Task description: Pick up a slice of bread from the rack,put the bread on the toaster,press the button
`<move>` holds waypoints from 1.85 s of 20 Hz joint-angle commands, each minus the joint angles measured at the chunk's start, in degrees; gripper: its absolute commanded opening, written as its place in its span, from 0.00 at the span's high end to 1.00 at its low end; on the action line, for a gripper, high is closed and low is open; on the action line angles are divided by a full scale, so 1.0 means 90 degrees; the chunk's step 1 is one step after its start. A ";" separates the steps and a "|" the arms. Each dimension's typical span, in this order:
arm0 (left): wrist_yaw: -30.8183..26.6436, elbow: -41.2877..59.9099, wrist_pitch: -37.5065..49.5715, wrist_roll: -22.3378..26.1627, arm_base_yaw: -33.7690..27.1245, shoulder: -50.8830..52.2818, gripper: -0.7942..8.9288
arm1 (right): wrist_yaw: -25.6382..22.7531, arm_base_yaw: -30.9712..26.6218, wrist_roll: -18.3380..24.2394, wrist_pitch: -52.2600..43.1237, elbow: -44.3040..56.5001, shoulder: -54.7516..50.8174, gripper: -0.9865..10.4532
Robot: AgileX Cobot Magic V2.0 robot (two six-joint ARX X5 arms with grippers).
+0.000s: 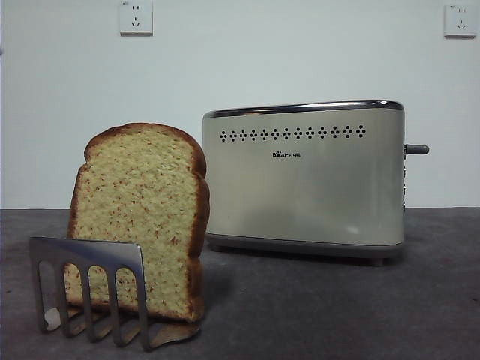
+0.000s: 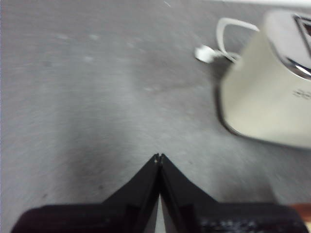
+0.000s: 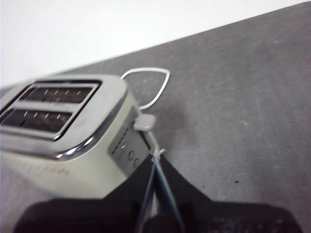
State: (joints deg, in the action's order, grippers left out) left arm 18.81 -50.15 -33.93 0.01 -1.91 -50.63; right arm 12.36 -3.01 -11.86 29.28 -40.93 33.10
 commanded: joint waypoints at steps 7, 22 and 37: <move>0.1151 -0.2470 -0.2152 0.3752 0.0413 -0.1836 0.92 | 0.1603 0.0005 0.1107 0.1217 -0.1222 0.1299 0.92; -0.0267 -0.2980 -0.2509 0.5241 0.3752 -0.2968 0.49 | 0.2130 0.0005 0.1384 0.1472 -0.2091 0.2647 0.91; -0.0588 -0.2980 -0.2953 0.5382 0.4342 -0.4612 0.50 | 0.2130 0.0005 0.1685 0.1613 -0.2091 0.2686 0.91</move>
State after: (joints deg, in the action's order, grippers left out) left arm 13.04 -77.14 -60.20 47.97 36.95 -91.79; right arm 31.35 -3.01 2.66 43.90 -59.57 57.14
